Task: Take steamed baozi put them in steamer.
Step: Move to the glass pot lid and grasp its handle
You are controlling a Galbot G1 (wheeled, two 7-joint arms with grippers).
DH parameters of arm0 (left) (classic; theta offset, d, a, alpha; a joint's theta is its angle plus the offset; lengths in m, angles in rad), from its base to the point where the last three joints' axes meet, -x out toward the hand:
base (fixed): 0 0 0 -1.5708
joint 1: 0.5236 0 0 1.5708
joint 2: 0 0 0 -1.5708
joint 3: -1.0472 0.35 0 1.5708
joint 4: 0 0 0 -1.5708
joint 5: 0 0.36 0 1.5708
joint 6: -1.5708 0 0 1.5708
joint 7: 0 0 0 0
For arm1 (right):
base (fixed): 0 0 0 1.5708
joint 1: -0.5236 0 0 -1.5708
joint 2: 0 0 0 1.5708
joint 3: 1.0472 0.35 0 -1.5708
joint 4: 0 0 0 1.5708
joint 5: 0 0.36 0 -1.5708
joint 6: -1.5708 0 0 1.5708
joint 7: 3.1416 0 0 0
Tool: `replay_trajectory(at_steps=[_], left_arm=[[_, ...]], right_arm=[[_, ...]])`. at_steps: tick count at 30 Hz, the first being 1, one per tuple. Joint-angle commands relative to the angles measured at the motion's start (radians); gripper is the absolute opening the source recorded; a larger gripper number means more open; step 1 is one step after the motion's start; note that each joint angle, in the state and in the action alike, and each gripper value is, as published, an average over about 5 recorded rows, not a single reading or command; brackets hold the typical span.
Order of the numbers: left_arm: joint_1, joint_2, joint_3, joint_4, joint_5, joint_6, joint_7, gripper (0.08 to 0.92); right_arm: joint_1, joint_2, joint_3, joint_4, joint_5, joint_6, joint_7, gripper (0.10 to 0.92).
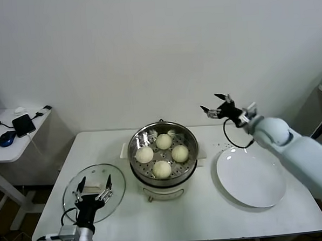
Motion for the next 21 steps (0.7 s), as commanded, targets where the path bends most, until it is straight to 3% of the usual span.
replay_trajectory(at_steps=[1,8,15,21], left_arm=[[-0.018,0.008,-0.002,0.023,0.106,-0.040,-0.008,0.823],[-0.021,0.046,-0.009,0.048,0.267,-0.064,-0.056,0.823],[-0.002,0.174,-0.035,0.117,0.759,-0.084,-0.231,0.823],[-0.002,0.256,-0.053,0.326,1.249,-0.122,-0.399,0.823]], right_arm=[[-0.867,0.280,0.819,0.062,-0.212,0.264,-0.020,0.823],[-0.925,0.476,0.828,0.024,-0.307,0.397,-0.038,0.823],[-0.979,0.559,0.801,0.068,-0.365,0.383,0.007,0.823],[-1.019,0.588,0.784,0.118,-0.382,0.296,0.038,0.823]])
